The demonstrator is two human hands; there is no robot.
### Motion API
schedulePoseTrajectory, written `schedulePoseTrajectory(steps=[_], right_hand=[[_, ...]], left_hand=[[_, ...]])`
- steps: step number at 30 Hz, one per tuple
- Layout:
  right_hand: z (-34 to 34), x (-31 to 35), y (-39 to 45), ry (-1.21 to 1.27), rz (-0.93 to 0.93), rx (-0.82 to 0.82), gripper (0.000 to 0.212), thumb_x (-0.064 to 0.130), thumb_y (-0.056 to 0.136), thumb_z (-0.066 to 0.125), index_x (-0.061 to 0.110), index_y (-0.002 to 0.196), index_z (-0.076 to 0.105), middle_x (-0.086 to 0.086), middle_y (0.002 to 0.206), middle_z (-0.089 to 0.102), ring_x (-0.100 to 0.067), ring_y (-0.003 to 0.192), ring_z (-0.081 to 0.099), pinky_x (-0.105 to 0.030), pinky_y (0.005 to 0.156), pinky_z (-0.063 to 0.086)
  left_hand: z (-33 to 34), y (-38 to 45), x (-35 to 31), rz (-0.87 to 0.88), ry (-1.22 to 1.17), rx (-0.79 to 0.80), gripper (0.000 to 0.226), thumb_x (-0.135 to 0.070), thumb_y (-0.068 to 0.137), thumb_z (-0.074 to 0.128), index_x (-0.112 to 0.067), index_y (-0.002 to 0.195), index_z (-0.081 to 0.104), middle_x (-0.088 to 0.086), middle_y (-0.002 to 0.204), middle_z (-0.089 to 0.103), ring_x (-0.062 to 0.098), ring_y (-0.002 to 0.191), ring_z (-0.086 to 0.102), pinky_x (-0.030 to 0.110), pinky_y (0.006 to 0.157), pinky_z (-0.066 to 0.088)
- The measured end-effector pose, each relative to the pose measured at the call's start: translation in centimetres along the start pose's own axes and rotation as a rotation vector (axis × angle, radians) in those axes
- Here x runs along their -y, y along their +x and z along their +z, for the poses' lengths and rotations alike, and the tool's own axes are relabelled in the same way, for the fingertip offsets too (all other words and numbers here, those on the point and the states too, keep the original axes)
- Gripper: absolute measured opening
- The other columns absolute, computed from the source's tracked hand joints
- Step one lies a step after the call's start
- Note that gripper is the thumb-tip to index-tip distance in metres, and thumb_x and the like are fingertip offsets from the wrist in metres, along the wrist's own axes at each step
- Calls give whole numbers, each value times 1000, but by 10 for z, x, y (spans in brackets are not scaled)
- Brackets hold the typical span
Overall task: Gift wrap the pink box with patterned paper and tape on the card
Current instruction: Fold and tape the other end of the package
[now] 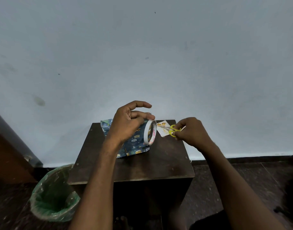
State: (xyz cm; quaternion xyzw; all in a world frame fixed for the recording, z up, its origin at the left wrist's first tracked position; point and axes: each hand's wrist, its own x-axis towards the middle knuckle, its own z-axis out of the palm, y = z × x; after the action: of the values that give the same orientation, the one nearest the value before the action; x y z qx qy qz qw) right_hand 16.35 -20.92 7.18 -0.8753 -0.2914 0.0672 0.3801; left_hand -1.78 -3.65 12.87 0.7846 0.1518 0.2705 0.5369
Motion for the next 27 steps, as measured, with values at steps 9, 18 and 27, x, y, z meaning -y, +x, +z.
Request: schedulePoseTrajectory(steps=[9, 18, 27], right_hand=[[-11, 27, -11, 624, 44, 119, 8, -1, 82, 84, 3, 80, 77, -11, 87, 79, -31, 79, 77, -41, 78, 66], [-33, 27, -12, 579, 3, 207, 11, -2, 83, 82, 1, 93, 75, -16, 95, 76, -22, 77, 76, -29, 66, 64], [-44, 37, -15, 389, -103, 327, 21, 4, 85, 81, 0, 104, 74, -1, 76, 77, -9, 73, 71, -45, 81, 60]], left_hand=[[0, 0, 1, 0, 45, -3, 49, 12, 92, 53, -24, 119, 74, 2, 93, 83, 28, 107, 78, 65, 103, 54], [1, -1, 0, 10, 47, -4, 49, 14, 93, 52, -21, 121, 73, 2, 94, 83, 11, 111, 76, 52, 105, 57], [-1, 1, 3, 16, 72, 15, 57, 16, 89, 53, -26, 123, 72, 0, 98, 83, 16, 108, 77, 60, 103, 56]])
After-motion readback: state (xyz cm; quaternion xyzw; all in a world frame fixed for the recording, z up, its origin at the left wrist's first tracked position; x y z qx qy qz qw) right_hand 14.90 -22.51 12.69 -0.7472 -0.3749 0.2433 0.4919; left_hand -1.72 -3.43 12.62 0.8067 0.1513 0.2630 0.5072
